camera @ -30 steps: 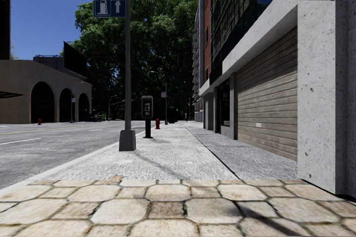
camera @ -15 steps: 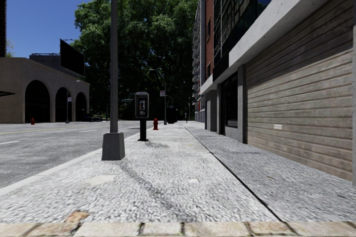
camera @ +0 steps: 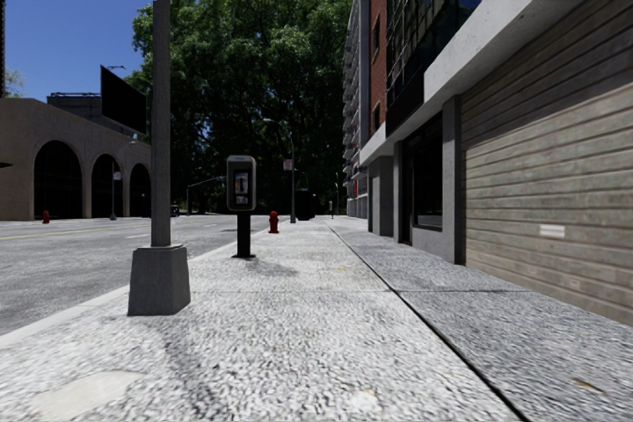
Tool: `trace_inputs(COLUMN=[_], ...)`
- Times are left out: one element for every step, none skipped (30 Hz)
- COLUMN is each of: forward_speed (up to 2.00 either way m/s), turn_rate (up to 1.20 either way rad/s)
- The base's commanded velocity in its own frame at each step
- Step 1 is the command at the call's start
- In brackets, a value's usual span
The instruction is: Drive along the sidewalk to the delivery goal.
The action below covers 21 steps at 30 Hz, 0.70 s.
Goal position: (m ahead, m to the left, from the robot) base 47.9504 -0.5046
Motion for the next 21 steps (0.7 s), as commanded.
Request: trace_inputs(forward_speed=[2.0,2.0,2.0,2.0,2.0,2.0,2.0,2.0,2.0,2.0,2.0,2.0,2.0,2.0,2.0,2.0,2.0,2.0,2.0,2.0,2.0], turn_rate=[0.0,0.0,0.0,0.0,0.0,0.0,0.0,0.0,0.0,0.0,0.0,0.0,0.0,0.0,0.0,0.0,0.0,0.0,0.0,0.0,0.0])
